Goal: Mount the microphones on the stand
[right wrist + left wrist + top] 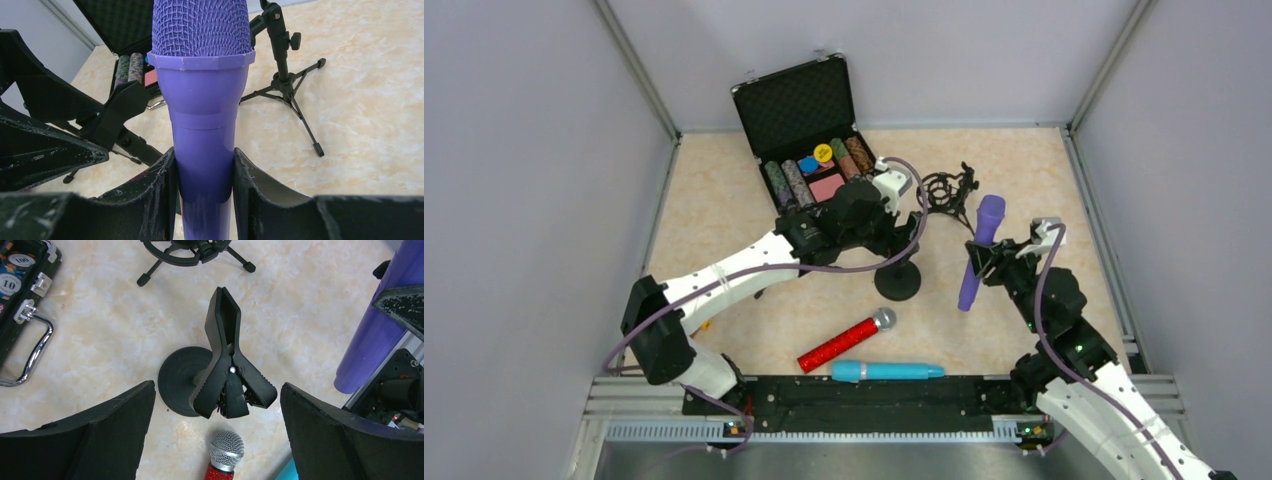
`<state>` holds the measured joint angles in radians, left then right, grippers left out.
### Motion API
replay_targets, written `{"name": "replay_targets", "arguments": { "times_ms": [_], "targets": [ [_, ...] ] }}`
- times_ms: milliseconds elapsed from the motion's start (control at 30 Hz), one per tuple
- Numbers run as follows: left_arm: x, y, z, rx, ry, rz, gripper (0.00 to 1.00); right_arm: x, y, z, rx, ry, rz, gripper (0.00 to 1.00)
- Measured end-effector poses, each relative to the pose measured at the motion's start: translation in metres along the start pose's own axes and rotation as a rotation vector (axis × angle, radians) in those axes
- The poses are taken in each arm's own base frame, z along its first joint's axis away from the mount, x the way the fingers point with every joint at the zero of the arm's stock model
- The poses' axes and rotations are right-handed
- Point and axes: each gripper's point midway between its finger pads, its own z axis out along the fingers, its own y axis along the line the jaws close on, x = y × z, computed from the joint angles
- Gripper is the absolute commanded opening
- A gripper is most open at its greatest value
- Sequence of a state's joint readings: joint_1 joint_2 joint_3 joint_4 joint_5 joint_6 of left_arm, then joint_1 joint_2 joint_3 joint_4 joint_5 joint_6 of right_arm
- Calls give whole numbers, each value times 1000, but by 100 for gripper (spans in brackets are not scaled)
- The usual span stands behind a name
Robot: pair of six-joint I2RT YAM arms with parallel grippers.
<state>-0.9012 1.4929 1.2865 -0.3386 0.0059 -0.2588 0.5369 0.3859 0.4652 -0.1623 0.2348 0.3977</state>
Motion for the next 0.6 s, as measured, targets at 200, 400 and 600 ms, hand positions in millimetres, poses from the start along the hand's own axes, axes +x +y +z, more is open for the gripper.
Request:
{"name": "replay_targets", "arguments": {
  "times_ms": [200, 400, 600],
  "targets": [
    [-10, -1, 1, -16, -20, 5, 99, 1, 0, 1, 3, 6, -2, 0],
    [-11, -7, 13, 8, -2, 14, 97, 8, -1, 7, 13, 32, -9, 0],
    [0, -4, 19, -21, 36, 31, 90, 10, 0, 10, 9, 42, -3, 0]
  ]
}}
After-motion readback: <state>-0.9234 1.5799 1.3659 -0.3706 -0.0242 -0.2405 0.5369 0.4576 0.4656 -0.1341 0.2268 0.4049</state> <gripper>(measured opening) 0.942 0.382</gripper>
